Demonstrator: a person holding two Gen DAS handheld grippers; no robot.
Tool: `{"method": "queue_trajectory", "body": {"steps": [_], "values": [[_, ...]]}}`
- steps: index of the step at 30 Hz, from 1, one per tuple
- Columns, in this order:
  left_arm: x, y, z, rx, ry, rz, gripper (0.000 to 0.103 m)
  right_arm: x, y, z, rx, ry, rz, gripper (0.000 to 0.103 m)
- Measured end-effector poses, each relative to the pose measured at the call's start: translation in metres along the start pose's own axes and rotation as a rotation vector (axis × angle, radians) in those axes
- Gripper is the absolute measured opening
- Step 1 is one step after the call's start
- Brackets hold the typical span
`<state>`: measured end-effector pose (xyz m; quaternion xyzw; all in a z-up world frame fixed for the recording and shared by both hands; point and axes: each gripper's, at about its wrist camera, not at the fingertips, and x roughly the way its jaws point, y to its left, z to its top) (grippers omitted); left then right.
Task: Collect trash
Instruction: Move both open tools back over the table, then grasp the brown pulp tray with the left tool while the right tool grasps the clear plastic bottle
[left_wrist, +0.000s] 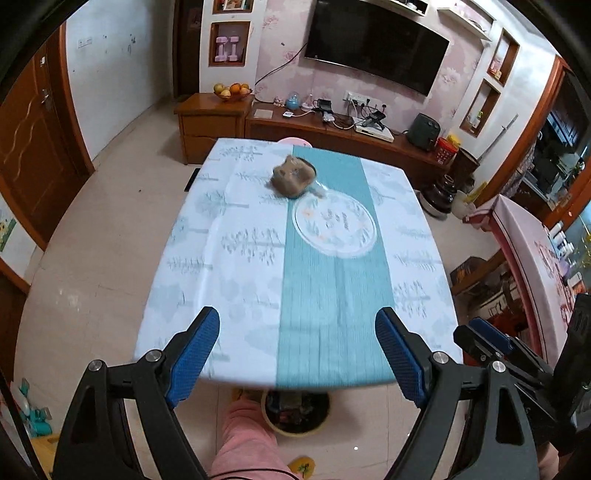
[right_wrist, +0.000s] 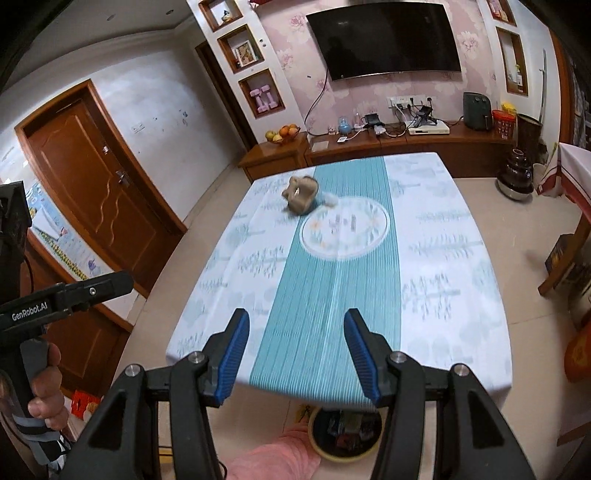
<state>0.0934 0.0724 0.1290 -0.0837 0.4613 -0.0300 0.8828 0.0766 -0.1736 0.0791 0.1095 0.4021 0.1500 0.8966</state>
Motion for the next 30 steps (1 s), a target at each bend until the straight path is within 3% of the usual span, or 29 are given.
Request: {"method": "queue_trajectory", "body": {"steps": [8,15,21,30], "values": [[0.094,0.029,0.115,0.034,0.040,-0.029,0.085,0.086,-0.006,0.088,0.068,-0.003,-0.072,0.054],[0.197,0.040,0.207,0.240,0.078,-0.060,0.085,0.180,-0.014,0.158,0.127,0.025,-0.169,0.054],[0.283,0.035,0.243,0.359,0.140,-0.110,0.085,0.259,-0.029,0.195,0.170,0.063,-0.232,0.054],[0.377,0.012,0.248,0.498,0.214,-0.109,0.085,0.345,-0.066,0.209,0.262,0.129,-0.268,0.054]]}}
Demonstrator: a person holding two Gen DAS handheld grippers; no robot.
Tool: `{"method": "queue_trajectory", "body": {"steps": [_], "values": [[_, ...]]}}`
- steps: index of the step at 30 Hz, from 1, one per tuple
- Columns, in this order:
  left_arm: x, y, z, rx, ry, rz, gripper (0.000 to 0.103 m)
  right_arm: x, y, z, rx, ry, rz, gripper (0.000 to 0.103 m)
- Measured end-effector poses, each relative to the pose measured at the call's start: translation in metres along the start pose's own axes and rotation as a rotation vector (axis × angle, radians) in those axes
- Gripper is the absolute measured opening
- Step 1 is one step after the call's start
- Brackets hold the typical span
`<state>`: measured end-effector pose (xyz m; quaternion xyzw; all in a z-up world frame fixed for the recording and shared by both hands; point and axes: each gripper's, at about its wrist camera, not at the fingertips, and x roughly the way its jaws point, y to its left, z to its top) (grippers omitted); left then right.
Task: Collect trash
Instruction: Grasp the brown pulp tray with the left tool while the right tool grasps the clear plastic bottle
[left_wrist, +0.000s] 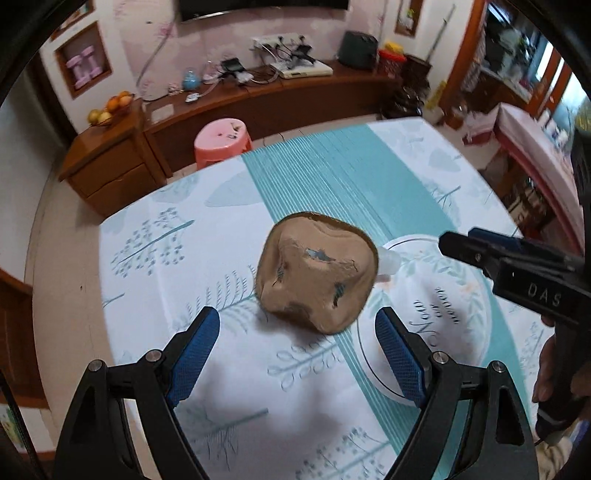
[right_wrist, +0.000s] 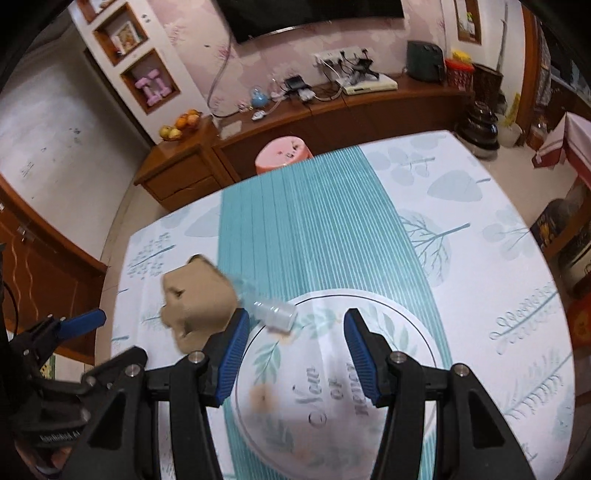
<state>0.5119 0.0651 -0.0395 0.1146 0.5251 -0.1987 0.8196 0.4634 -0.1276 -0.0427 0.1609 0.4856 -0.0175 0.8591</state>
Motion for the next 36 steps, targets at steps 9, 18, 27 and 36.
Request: {"method": "queue_trajectory", "body": {"steps": [9,18,27,36], "values": [[0.044,-0.003,0.017,0.043,0.040,0.007,0.085,0.034,-0.004,0.011,0.004,0.040,0.007,0.054],[0.056,0.008,0.015,-0.023,0.068,-0.063,0.069,0.047,0.006,0.019,-0.070,0.061,0.052,0.054],[0.032,0.043,-0.008,-0.142,0.039,-0.062,0.066,0.065,0.038,0.021,-0.262,0.108,0.108,0.054],[0.016,0.073,-0.035,-0.245,0.049,-0.062,0.066,0.078,0.073,0.012,-0.437,0.156,0.151,0.054]]}}
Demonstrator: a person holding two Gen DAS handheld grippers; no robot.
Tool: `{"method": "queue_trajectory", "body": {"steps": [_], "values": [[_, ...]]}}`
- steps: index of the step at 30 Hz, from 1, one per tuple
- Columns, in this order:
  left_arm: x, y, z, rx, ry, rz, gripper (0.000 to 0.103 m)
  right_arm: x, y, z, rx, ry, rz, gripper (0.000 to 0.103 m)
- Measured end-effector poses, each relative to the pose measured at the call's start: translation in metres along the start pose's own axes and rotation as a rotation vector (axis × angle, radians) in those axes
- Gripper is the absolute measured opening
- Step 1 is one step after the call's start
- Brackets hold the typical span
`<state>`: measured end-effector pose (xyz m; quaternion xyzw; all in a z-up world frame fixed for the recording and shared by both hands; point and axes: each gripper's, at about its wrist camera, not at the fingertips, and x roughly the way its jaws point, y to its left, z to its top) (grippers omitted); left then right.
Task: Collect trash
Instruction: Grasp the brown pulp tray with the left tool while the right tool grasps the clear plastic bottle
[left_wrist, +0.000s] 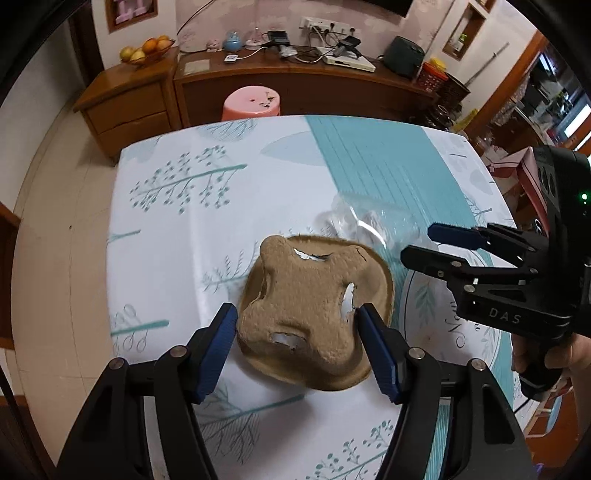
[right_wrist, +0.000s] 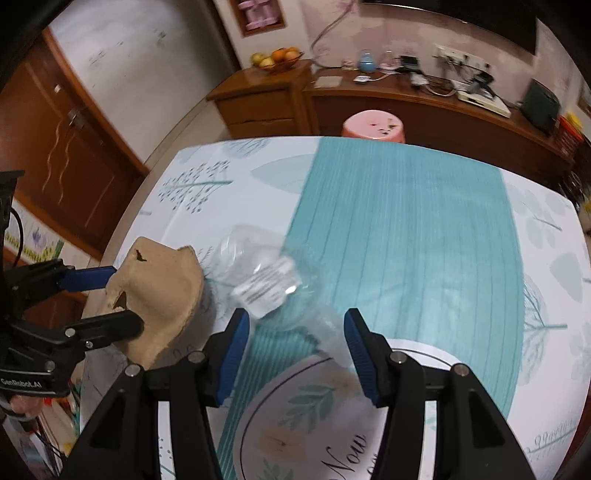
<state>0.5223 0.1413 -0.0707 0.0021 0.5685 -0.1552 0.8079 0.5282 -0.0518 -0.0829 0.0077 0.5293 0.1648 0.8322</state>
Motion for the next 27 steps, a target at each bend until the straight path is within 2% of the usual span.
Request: {"method": "queue_trajectory", "body": {"steps": [5,10,14,21,27], "values": [[0.000,0.003,-0.005,-0.008,0.011,0.007,0.066,0.007,0.010,0.005,-0.050,0.018,0.019,0.054],[0.006,0.005,-0.008,-0.015,0.032,0.022,0.066,0.016,0.021,0.007,-0.130,0.033,-0.059,0.054],[0.011,0.007,-0.010,-0.016,0.044,0.026,0.065,0.026,0.023,0.008,-0.138,0.041,-0.105,0.054],[0.008,0.000,-0.020,-0.008,0.044,0.018,0.064,0.029,0.018,0.004,-0.062,0.026,-0.104,0.045],[-0.011,-0.027,-0.043,0.025,0.027,0.010,0.064,0.007,0.004,-0.031,0.100,0.023,-0.030,0.042]]}}
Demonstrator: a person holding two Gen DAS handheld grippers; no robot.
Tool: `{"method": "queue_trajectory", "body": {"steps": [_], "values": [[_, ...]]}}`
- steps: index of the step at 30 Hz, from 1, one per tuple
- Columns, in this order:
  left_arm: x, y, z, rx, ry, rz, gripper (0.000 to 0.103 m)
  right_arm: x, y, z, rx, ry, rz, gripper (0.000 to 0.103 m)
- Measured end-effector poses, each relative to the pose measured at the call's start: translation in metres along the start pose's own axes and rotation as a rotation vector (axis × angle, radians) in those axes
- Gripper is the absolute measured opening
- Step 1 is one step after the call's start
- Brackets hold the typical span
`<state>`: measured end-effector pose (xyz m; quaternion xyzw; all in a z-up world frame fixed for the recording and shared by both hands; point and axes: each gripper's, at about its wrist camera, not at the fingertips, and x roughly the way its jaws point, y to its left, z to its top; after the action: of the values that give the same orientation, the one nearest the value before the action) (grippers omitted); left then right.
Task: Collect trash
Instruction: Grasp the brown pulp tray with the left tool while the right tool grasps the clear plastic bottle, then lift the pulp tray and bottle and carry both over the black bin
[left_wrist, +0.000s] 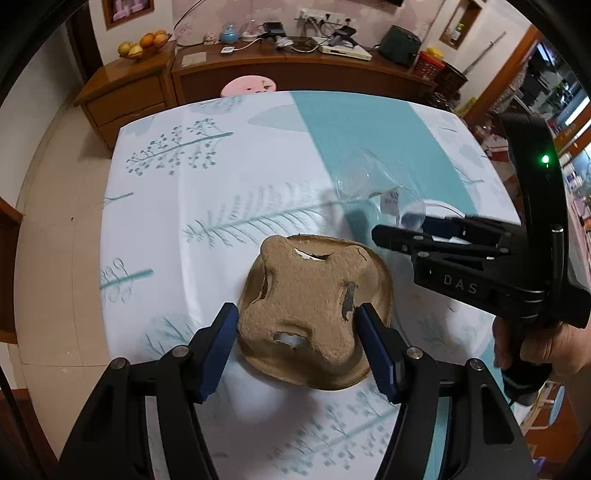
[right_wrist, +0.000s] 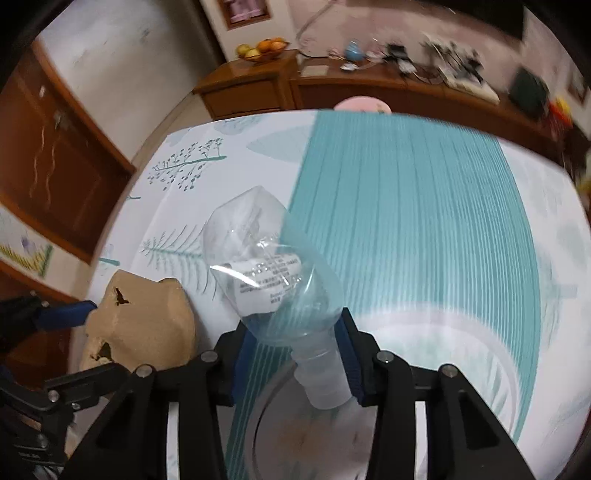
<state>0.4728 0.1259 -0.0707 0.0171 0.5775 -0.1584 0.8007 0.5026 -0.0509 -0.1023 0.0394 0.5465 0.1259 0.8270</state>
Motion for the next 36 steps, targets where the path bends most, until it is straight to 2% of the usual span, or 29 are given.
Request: {"method": "queue_trajectory", "body": {"steps": [4,10,22,30,36], "values": [[-0.019,-0.028,-0.023,0.026,-0.004,-0.005,0.064,-0.027,-0.015,-0.041,0.105,-0.006,0.046,0.039],[-0.057,-0.084,-0.071,0.038,-0.042,-0.003,0.064,-0.088,-0.031,-0.110,0.186,-0.052,0.115,0.037],[-0.119,-0.206,-0.211,-0.029,-0.134,0.042,0.064,-0.215,-0.066,-0.280,0.166,-0.105,0.206,0.037],[-0.135,-0.255,-0.299,-0.046,-0.098,0.051,0.064,-0.255,-0.074,-0.373,0.173,-0.052,0.243,0.037],[-0.133,-0.269,-0.353,-0.042,-0.039,0.055,0.064,-0.258,-0.065,-0.430,0.192,0.006,0.262,0.037]]}}
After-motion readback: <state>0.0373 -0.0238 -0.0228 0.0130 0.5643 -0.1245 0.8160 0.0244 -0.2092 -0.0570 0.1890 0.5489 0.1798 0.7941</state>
